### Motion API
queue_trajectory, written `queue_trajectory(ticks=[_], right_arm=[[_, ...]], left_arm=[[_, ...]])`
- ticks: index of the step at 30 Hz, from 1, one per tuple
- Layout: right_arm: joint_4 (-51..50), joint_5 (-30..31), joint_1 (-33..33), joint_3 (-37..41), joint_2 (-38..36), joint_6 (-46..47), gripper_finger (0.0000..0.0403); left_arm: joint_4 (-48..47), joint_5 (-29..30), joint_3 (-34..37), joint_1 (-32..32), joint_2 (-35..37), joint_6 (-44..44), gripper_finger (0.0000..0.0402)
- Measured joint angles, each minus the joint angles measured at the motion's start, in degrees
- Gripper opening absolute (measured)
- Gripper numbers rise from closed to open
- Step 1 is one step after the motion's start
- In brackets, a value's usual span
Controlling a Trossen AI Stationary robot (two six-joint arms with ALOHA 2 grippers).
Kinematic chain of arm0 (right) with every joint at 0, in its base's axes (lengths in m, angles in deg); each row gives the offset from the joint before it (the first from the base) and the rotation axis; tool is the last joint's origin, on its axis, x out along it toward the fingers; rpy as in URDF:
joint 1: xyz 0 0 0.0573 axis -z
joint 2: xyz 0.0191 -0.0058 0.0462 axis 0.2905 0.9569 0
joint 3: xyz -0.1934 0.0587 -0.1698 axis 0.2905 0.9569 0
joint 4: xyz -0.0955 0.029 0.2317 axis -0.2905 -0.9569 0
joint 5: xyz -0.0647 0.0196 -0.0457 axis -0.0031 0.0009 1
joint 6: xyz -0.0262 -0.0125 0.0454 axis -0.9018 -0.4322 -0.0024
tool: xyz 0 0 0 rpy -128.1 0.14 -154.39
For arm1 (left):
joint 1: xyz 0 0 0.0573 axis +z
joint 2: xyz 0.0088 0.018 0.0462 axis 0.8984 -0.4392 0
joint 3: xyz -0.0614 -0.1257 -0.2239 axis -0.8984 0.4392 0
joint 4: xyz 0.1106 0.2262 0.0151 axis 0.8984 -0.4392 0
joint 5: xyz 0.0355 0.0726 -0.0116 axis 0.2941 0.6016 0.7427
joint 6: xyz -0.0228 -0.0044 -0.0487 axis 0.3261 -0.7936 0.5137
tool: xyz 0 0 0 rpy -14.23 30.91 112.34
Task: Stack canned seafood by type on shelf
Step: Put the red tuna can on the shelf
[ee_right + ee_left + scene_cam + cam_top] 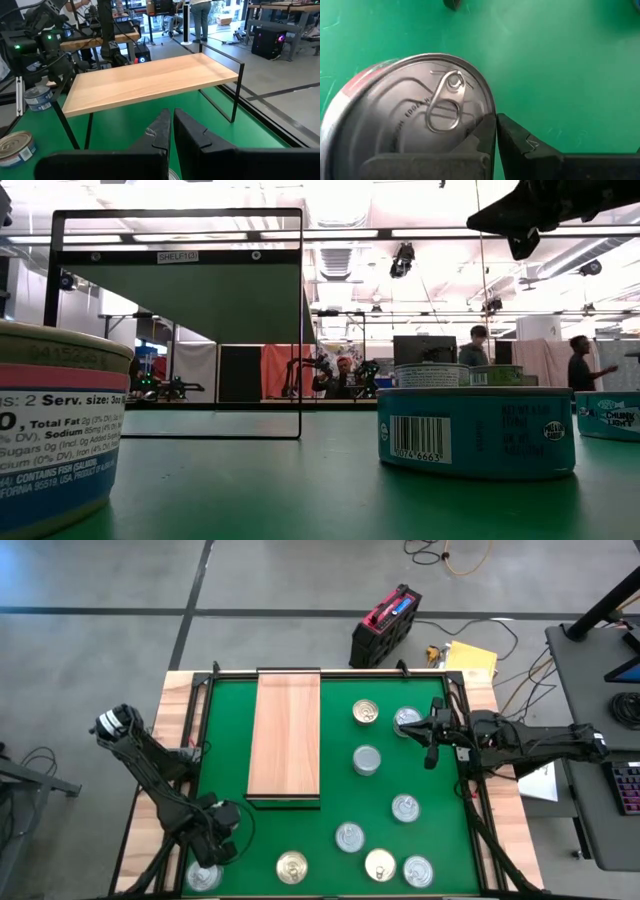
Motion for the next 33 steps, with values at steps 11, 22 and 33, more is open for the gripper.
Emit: queue_trajectory(ticks=[11,22,33], right_arm=[[0.1,0.0,0.0,0.0,0.0,0.0,0.0013],[0.3,0.0,0.0,0.0,0.0,0.0,0.0013],[0.3,0.0,0.0,0.0,0.0,0.0,0.0013]], left_arm=[[0.8,-2.0,-2.5,-0.5,-5.4,-2.8,0.0000],[0.4,-1.5,-3.7,-0.9,-5.4,-2.6,0.0000],[-0.3,-1.3,-5.1,-1.1,-5.1,-2.6,0.0000]])
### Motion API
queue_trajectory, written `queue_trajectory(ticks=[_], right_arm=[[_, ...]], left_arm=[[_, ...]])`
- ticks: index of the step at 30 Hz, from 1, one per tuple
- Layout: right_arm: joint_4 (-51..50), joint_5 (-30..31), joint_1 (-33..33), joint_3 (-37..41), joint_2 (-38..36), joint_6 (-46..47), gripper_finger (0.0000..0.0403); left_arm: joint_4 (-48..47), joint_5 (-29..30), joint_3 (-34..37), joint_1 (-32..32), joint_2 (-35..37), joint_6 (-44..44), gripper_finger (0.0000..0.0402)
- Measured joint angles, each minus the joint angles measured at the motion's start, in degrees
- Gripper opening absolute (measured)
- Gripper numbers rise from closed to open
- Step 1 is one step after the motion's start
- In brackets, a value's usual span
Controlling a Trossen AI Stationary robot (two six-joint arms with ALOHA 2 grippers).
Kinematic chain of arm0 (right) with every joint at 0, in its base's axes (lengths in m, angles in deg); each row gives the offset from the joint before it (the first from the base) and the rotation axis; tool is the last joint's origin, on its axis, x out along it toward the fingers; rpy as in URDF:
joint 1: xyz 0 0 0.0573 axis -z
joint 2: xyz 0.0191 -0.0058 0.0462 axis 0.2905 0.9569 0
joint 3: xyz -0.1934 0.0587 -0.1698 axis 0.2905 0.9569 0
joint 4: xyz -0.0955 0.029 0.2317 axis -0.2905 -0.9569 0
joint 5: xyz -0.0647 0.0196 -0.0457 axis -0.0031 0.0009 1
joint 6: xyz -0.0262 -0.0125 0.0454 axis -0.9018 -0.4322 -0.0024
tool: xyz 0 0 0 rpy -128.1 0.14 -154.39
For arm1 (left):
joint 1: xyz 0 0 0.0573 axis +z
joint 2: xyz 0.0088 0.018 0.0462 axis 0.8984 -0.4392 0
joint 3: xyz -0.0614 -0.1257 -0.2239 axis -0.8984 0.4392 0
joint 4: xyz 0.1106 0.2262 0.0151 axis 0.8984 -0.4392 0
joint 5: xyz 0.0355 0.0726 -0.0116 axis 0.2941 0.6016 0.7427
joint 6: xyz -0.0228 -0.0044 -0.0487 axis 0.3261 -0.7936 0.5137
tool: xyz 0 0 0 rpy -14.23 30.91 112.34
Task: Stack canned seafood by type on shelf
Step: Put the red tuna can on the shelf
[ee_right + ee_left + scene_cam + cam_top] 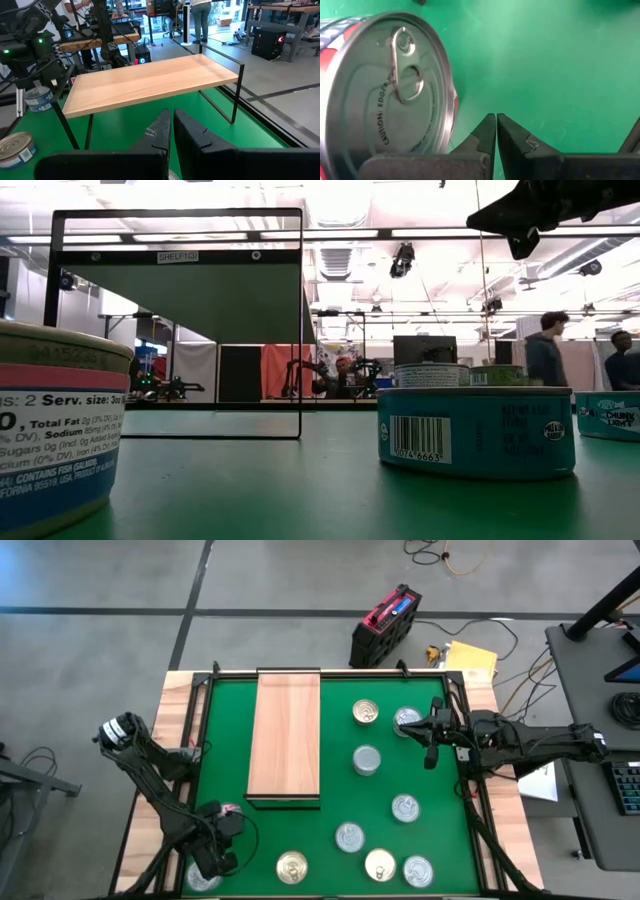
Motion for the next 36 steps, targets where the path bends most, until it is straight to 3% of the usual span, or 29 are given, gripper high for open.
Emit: queue_trajectory(ticks=[21,36], right_arm=[[0.0,0.0,0.0,0.0,0.0,-0.3,0.0013],[0.0,0.0,0.0,0.0,0.0,-0.4,0.0013]], left_arm=[[-12.1,1.7,-8.6,0.0,0.8,-0.9,0.0000],[-17.8,7.8,-8.7,0.1,8.8,-3.4,0.0000]])
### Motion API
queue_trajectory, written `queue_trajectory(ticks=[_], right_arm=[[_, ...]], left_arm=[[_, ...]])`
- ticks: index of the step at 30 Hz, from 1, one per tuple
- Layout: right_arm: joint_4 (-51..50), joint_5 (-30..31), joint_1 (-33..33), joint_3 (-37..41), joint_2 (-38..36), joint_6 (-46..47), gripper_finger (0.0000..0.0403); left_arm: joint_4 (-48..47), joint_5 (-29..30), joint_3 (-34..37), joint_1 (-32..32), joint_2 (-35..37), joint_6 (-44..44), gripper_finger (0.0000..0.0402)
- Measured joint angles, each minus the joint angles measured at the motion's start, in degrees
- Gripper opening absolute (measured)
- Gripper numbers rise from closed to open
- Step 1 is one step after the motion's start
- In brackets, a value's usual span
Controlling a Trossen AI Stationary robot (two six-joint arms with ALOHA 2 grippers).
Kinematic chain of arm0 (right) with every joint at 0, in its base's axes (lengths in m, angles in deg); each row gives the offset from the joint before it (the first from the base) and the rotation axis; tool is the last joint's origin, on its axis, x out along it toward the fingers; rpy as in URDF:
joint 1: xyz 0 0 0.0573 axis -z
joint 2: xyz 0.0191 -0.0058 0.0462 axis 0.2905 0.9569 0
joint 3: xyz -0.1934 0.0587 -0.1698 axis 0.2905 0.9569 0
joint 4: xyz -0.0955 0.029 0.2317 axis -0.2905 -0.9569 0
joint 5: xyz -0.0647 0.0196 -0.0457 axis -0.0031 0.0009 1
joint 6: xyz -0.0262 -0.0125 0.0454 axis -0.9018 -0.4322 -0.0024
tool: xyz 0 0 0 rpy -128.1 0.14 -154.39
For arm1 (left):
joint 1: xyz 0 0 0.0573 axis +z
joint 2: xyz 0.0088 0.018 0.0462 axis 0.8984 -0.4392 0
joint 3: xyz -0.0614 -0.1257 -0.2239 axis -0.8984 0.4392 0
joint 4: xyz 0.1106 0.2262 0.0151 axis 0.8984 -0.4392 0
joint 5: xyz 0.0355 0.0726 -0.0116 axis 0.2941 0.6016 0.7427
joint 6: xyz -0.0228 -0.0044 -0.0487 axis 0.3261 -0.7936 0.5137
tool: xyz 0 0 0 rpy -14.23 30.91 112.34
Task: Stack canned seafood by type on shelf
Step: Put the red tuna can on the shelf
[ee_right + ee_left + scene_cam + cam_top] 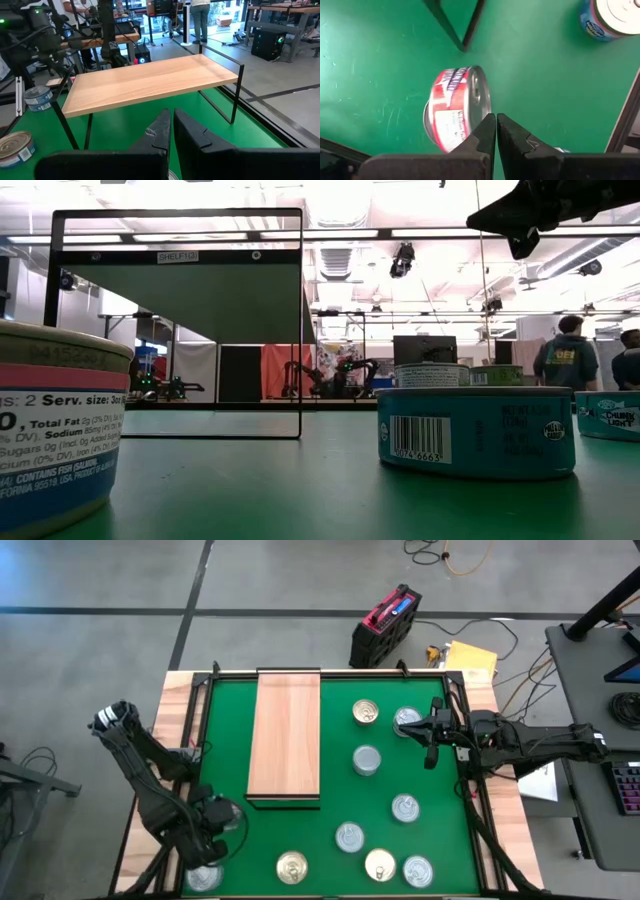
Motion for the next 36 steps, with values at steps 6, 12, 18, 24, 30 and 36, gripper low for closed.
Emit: queue_trajectory(ticks=[6,12,18,24,30,36], right_arm=[[0.0,0.0,0.0,0.0,0.0,0.0,0.0013],[0.0,0.0,0.0,0.0,0.0,0.1,0.0013],[0.0,0.0,0.0,0.0,0.0,0.0,0.0013],[-0.3,0.0,0.0,0.0,0.0,0.0,0.0013],[-0.3,0.0,0.0,0.0,0.0,0.0,0.0013],[-0.3,0.0,0.0,0.0,0.0,0.0,0.0013]], left_arm=[[0.2,0.0,2.8,0.1,5.6,1.2,0.0000],[0.4,-0.1,3.7,0.6,9.2,2.5,0.0000],[0.4,-1.1,4.7,0.7,9.4,2.5,0.0000],[0.5,-0.7,5.1,0.7,9.4,3.2,0.0000],[0.2,-0.2,5.3,0.7,9.4,4.4,0.0002],[0.3,-0.1,5.9,0.8,9.4,7.7,0.0046]])
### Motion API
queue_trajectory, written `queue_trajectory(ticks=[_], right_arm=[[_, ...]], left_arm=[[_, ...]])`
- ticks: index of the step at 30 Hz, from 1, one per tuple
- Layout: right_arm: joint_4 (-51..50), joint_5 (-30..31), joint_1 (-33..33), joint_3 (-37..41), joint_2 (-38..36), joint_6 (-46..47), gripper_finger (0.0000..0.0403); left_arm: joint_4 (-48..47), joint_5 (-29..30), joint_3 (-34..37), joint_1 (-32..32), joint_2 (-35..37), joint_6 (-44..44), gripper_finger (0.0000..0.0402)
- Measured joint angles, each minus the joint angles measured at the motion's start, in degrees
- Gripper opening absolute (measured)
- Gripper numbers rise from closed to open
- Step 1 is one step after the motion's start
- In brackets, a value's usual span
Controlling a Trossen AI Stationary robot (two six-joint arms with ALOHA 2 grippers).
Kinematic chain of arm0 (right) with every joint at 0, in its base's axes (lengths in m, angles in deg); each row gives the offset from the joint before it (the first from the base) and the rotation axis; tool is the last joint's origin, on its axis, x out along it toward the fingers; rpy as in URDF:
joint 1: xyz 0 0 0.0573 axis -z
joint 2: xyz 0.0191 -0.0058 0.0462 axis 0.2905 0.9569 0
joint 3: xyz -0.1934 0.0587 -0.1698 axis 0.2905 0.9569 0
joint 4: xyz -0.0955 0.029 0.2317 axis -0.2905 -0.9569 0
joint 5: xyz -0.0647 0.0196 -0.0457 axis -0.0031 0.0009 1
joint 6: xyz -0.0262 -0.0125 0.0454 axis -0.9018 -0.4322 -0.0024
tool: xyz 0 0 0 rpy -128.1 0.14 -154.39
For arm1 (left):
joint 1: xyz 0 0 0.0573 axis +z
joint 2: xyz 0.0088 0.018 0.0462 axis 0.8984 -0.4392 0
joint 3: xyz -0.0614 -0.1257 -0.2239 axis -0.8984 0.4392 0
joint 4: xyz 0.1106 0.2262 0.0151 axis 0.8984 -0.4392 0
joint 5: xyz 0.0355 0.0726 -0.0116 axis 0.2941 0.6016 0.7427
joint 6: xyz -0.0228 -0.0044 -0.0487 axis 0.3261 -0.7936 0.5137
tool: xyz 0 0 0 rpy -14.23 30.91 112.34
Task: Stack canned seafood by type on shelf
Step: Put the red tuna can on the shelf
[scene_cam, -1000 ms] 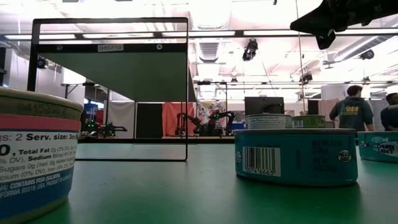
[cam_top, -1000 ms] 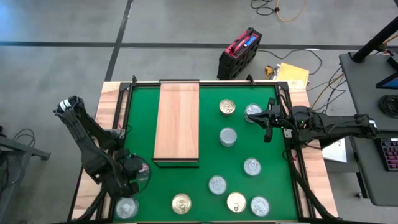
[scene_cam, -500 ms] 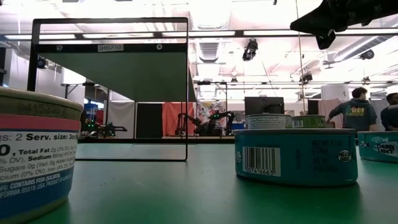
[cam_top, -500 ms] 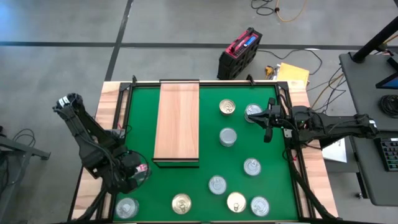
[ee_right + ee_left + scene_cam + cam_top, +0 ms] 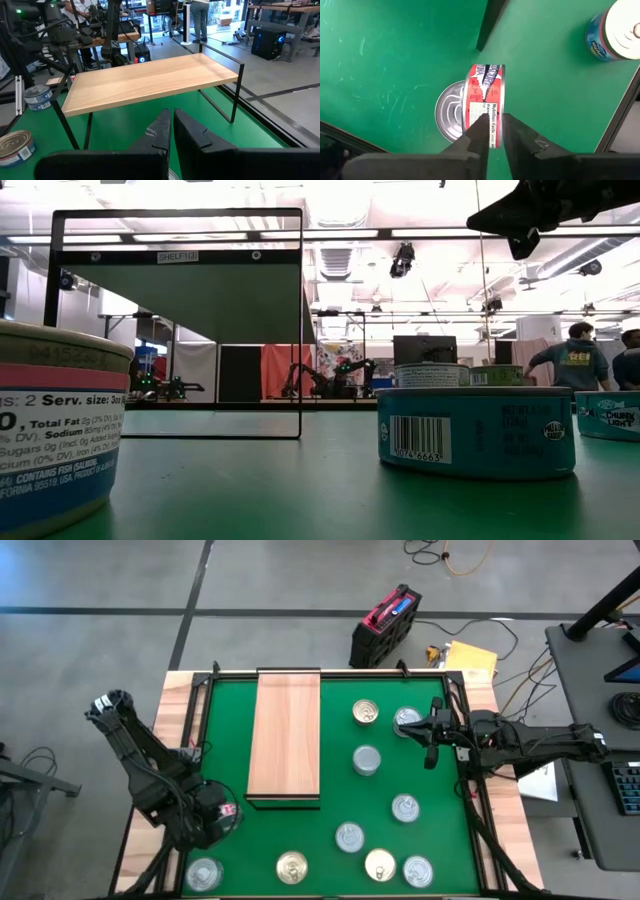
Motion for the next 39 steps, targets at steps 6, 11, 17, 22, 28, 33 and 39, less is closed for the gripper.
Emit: queue_trajectory(ticks=[6,11,17,22,28,33,39], right_arm=[[0.0,0.0,0.0,0.0,0.0,0.1,0.0013],[0.0,0.0,0.0,0.0,0.0,0.2,0.0013],[0.0,0.0,0.0,0.0,0.0,0.4,0.0013],[0.0,0.0,0.0,0.0,0.0,0.4,0.0013],[0.0,0.0,0.0,0.0,0.0,-0.1,0.0013],[0.0,0.0,0.0,0.0,0.0,-0.3,0.0013],[0.0,0.0,0.0,0.0,0.0,-0.4,0.0013]], left_arm=[[-0.1,3.3,0.9,0.0,0.0,-0.2,0.0121],[-0.1,3.9,0.9,0.0,0.0,-0.3,0.0174],[0.1,3.9,1.2,0.0,-0.3,-2.2,0.0191],[0.1,1.4,1.1,0.0,-0.4,-2.5,0.0188],[2.6,1.2,1.0,0.0,-0.6,-1.5,0.0188],[2.1,1.3,1.0,0.0,-0.7,-3.5,0.0188],[1.6,1.3,1.0,0.1,-0.3,-4.3,0.0187]])
